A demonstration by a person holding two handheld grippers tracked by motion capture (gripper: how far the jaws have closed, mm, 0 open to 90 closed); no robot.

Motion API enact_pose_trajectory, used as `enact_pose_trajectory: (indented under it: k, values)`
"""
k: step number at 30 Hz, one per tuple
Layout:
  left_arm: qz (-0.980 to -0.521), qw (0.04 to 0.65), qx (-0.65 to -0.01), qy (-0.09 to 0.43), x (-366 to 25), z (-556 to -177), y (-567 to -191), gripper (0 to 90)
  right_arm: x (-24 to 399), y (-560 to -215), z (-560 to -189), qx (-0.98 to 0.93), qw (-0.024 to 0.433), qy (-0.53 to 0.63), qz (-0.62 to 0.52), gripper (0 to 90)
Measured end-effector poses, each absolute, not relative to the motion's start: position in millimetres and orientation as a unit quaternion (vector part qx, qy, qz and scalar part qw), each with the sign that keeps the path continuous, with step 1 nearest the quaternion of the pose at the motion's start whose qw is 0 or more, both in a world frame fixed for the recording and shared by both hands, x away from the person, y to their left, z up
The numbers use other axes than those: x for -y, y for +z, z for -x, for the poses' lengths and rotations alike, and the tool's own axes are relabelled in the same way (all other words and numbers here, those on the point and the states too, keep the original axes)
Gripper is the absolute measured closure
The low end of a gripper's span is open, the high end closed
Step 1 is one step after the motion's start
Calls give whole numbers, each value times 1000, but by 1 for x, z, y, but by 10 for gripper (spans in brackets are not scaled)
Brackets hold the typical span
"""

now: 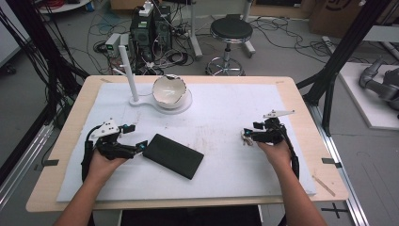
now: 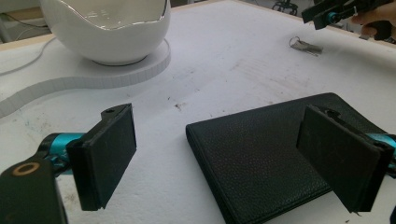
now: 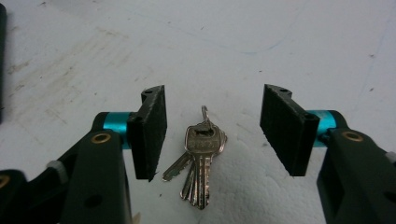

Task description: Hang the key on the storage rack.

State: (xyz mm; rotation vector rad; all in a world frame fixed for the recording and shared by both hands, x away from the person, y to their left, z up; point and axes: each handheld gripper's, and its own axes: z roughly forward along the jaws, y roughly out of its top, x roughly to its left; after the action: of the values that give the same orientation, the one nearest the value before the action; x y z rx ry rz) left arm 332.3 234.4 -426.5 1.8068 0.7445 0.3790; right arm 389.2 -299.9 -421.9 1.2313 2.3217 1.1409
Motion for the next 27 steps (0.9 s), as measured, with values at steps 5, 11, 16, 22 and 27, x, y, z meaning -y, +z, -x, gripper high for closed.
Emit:
enact_pose_trajectory:
  k: [5,11,16,22,27]
  values:
    - [-763,542,-313,159,-234,-333,-427,120,300,-430,-398,-804,119,396,-427,544]
    - [-767,538,-313,158,-234,-333,-428,120,295,-434,-403,-810,117,393,-419,586]
    - [-768,538,-310,159,-233,-333,-428,120,292,-437,-405,-815,121,387,-414,645]
    - [-772,535,-304,161,-232,-332,-428,120,288,-440,-406,-821,130,374,-411,768]
    - [-775,521,-319,160,-233,-333,-429,134,284,-439,-405,-822,141,367,-411,886]
